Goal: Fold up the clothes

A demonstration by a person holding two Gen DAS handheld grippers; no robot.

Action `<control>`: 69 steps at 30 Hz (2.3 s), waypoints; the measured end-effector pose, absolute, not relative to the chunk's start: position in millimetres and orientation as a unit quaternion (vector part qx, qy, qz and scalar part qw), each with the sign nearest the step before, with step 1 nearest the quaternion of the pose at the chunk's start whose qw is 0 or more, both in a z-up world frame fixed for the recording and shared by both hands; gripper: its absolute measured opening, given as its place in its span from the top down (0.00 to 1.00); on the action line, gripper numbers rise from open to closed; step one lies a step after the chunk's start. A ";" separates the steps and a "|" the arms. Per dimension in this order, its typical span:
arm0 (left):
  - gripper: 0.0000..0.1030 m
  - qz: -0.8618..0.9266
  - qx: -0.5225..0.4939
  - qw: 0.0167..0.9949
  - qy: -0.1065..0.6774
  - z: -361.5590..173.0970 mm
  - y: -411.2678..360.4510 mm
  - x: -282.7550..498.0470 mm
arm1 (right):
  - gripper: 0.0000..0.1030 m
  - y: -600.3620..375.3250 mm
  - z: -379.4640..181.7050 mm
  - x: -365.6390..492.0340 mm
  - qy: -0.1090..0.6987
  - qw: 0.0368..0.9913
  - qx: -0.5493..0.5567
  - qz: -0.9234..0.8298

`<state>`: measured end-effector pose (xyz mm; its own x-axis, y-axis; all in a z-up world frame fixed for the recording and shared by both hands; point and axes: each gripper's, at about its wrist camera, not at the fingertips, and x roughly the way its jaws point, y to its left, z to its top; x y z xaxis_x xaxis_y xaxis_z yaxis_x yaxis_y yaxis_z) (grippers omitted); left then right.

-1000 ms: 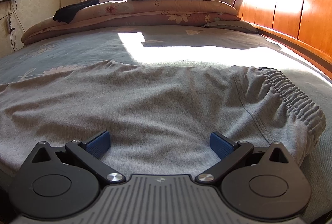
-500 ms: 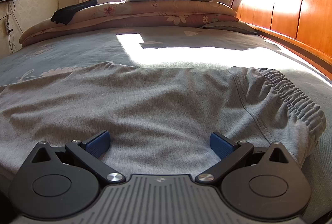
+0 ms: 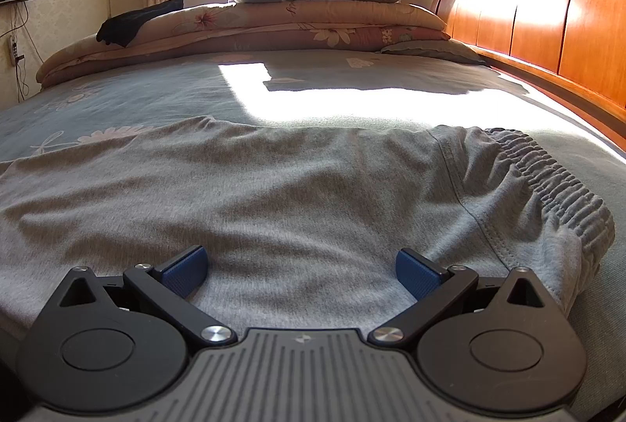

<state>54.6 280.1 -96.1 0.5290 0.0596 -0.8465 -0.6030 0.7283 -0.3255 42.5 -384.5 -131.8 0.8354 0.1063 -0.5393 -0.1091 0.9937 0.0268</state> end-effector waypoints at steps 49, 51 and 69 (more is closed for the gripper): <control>0.01 0.007 -0.100 0.907 0.409 -108.3 116.7 44.9 | 0.00 -312.4 -114.5 50.4 0.365 0.921 -0.057 0.122; 0.01 0.003 -0.099 0.907 0.409 -108.3 117.4 44.6 | 0.00 -314.0 -110.2 49.0 0.372 0.918 -0.055 0.121; 0.01 -0.124 -0.091 0.910 0.384 -55.7 111.9 95.9 | 0.00 -313.9 -111.3 22.2 0.356 0.924 -0.070 0.123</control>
<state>95.9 111.9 -55.7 0.6737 -0.2964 -0.6769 0.1561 0.9524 -0.2617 22.2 -313.9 -111.3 0.7167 0.1775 -0.6745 -0.2776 0.9598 -0.0425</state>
